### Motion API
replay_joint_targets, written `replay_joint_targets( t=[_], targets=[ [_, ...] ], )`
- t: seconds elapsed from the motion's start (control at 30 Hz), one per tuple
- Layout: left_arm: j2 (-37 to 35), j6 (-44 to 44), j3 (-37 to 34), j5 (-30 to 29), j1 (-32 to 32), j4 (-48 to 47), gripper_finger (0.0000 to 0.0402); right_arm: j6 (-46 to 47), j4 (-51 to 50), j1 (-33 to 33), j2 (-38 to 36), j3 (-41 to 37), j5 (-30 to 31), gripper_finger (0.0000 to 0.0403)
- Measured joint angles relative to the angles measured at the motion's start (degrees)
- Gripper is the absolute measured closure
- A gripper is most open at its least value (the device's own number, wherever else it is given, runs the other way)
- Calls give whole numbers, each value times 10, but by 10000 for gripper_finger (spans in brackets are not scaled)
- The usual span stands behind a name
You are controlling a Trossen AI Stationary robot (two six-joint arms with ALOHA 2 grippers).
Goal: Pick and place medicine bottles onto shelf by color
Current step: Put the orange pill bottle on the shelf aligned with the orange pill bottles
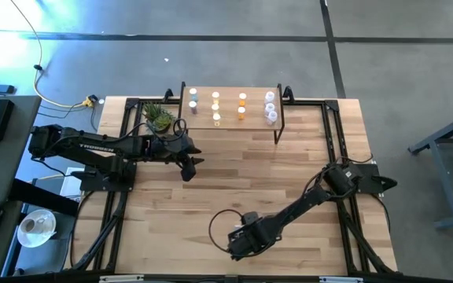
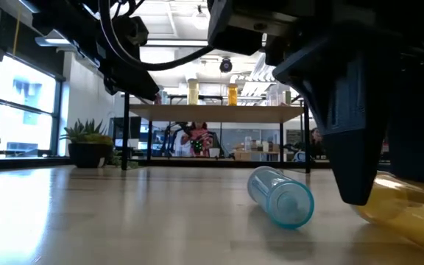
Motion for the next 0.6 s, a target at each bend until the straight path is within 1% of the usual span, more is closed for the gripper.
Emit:
replay_joint_targets(
  t=[0.1, 0.2, 0.37, 0.43, 0.6],
  targets=[
    [0, 0, 0, 0, 0, 0, 238, 12, -1, 0, 0, -7, -1, 274],
    [0, 0, 0, 0, 0, 0, 238, 10, -6, 0, -1, -7, -17, 288],
    [0, -1, 0, 8, 0, -2, 238, 1, -14, 2, -1, -4, -8, 297],
    [0, -4, 0, 11, 0, -2, 238, -4, -13, 4, -1, -4, 1, 298],
    [0, -4, 0, 15, 0, -2, 238, -7, -15, 7, -5, -4, 54, 299]
  ],
)
